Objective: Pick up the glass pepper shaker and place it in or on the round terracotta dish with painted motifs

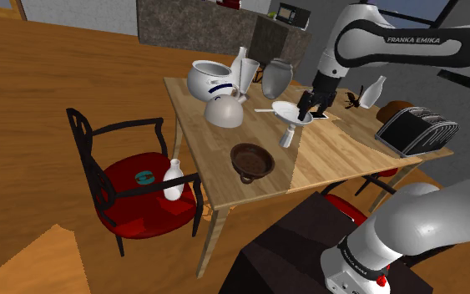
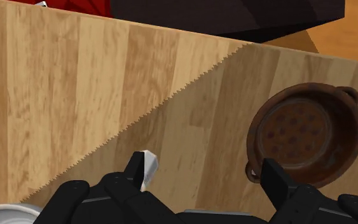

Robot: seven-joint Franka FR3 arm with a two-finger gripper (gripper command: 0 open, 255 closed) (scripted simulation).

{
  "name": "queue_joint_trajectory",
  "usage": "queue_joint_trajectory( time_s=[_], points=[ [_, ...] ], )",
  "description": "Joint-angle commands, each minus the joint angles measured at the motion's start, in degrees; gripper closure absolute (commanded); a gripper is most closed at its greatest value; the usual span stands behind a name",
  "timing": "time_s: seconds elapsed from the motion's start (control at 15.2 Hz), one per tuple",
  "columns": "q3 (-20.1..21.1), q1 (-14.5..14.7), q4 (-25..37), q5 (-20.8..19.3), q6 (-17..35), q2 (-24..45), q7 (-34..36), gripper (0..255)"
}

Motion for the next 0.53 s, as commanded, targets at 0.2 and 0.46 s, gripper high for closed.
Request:
queue_joint_trajectory(
  time_s=[0.2, 0.46],
  points=[
    [-2.51, -1.28, 2.59, -1.63, 7.17, 9.39, -2.29, 0],
    [-4.23, -2.18, 5.68, -2.2, 12.09, 17.15, -3.96, 0]
  ],
)
